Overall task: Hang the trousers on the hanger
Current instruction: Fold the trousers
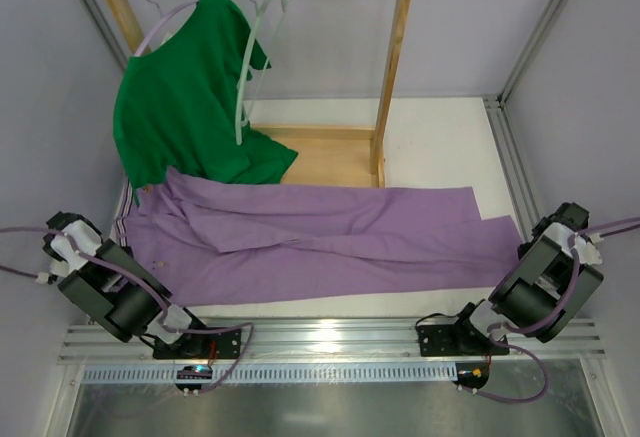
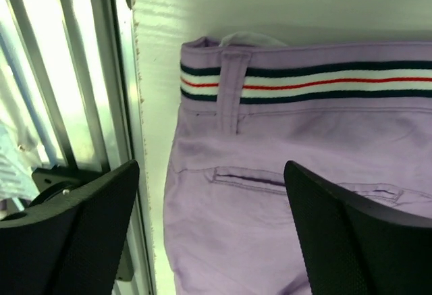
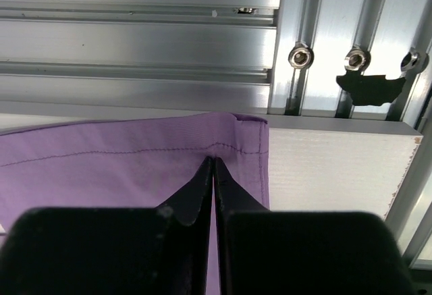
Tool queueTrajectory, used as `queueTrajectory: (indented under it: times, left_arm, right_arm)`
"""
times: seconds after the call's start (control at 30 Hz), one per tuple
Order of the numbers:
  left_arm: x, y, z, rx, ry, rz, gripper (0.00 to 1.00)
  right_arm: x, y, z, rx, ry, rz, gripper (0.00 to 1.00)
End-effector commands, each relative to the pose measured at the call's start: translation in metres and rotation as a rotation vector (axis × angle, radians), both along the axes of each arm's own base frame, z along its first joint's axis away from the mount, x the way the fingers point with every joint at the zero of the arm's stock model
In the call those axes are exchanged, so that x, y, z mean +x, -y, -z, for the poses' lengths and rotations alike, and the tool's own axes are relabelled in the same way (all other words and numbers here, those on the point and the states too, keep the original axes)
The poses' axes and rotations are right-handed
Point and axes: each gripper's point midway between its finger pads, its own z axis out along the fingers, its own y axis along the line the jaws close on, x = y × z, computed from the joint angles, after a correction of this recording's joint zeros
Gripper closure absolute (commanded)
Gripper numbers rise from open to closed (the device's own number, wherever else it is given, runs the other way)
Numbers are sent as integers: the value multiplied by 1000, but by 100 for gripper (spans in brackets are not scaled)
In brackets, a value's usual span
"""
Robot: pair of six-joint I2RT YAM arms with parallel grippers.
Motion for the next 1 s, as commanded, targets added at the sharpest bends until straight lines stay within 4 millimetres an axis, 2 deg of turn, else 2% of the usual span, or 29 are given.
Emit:
queueTrajectory:
  times: [0.0,0.07,0.1,0.2,0.43,0.6,0.77,0.87,0.9,0.93,0.97]
  left_arm:
    - [-15,-5,-16,44,-36,-69,10]
    - [-20,-9,-19,99,-33,-89,9]
    - [-23,-8,-13,109,-34,-99,8]
    - [-21,-8,-11,127,-14,-106,9]
    - [-25,9,23,82,-41,-120,11]
    - [-17,-4,29,139,-43,-102,14]
    - [-10,-4,50,111,-31,-69,27]
    - [-10,-6,56,93,-57,-52,52]
    - [-9,-8,56,95,-60,-46,75]
    - [-11,-8,56,93,-72,-48,90]
    - [-11,-8,56,90,-76,-55,99]
  right_arm:
    - [14,2,-4,2,69,-19,96]
    - [16,1,-2,20,74,-24,96]
    - [19,-2,0,35,83,-30,96]
    - [20,-5,5,60,81,-36,96]
    - [22,-5,7,70,82,-35,96]
    - [22,-3,1,48,93,-39,96]
    - [18,1,-5,10,90,-27,96]
    - [17,2,-7,4,84,-26,96]
    - [17,3,-8,-2,84,-26,96]
    - [16,3,-9,-3,82,-25,96]
    - [16,3,-10,-5,84,-28,96]
